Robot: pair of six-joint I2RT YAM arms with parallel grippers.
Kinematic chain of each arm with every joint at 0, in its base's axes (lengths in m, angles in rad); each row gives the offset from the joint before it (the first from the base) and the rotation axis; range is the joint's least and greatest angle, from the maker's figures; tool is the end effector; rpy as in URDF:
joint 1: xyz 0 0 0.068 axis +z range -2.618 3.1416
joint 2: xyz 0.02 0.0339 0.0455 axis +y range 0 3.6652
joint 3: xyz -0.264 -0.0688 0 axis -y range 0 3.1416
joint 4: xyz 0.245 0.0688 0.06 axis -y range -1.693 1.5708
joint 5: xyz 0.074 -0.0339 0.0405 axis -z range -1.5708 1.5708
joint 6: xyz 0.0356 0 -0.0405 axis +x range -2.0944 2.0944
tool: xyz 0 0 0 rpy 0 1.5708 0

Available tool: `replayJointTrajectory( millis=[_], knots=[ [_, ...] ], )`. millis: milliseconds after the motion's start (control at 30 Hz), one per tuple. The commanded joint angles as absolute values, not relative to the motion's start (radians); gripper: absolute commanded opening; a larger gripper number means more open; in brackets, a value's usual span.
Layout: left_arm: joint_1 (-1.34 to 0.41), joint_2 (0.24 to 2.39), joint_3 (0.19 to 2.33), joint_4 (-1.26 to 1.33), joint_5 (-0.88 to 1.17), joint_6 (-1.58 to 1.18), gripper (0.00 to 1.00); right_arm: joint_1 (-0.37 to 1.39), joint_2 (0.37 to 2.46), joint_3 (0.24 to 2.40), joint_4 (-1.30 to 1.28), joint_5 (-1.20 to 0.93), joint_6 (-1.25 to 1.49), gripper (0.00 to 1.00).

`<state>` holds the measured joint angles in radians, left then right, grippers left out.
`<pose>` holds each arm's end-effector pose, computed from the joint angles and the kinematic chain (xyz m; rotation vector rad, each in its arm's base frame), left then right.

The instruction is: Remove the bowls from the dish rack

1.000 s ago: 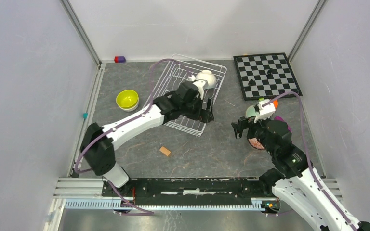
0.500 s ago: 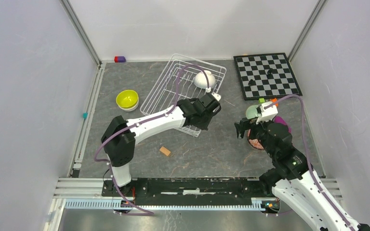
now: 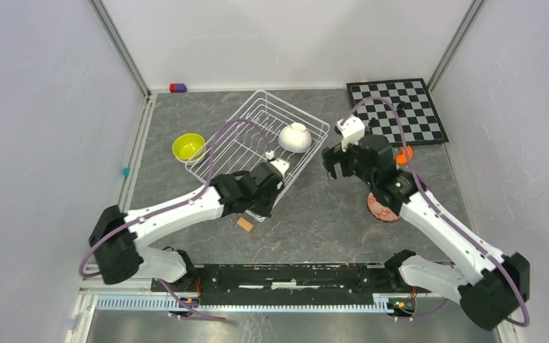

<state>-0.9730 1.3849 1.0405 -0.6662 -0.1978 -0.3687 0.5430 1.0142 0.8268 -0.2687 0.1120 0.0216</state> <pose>0.1633 -0.2275 0.2544 0.6951 2.4767 -0.2600 0.1995 0.1158 0.3028 -0.4550 1.9808 0.2433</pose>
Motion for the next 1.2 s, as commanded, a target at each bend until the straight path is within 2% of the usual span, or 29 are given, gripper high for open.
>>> replayJointTrajectory(
  millis=[0,67,100,233,467,700,1033,1167],
  knots=[
    [-0.977,1.224,0.961,-0.584,-0.104,-0.464,0.37,0.545,1.152,0.997,-0.204,-0.033,-0.110,0.98],
    [-0.977,1.178,0.940,-0.589,-0.116,-0.479,0.58,0.550,1.221,1.061,-0.219,-0.079,-0.156,0.98],
    [-0.976,1.158,0.933,-0.590,-0.123,-0.486,0.63,0.560,1.250,1.086,-0.230,-0.084,-0.184,0.98],
    [-0.976,1.058,0.919,-0.582,-0.147,-0.514,0.73,0.604,1.366,1.198,-0.268,-0.055,-0.276,0.98],
    [-0.896,0.944,0.888,-0.588,-0.183,-0.585,0.76,0.652,1.545,1.365,-0.293,-0.007,-0.417,0.98],
    [-0.646,0.925,0.847,-0.594,0.007,-0.627,0.80,0.685,1.761,1.554,-0.402,0.084,-0.544,0.98],
    [-0.516,0.904,0.820,-0.611,-0.027,-0.642,0.93,0.694,1.928,1.627,-0.427,0.156,-0.596,0.98],
    [-0.482,0.921,0.810,-0.612,-0.028,-0.646,0.94,0.695,1.992,1.653,-0.433,0.204,-0.609,0.98]
  ],
)
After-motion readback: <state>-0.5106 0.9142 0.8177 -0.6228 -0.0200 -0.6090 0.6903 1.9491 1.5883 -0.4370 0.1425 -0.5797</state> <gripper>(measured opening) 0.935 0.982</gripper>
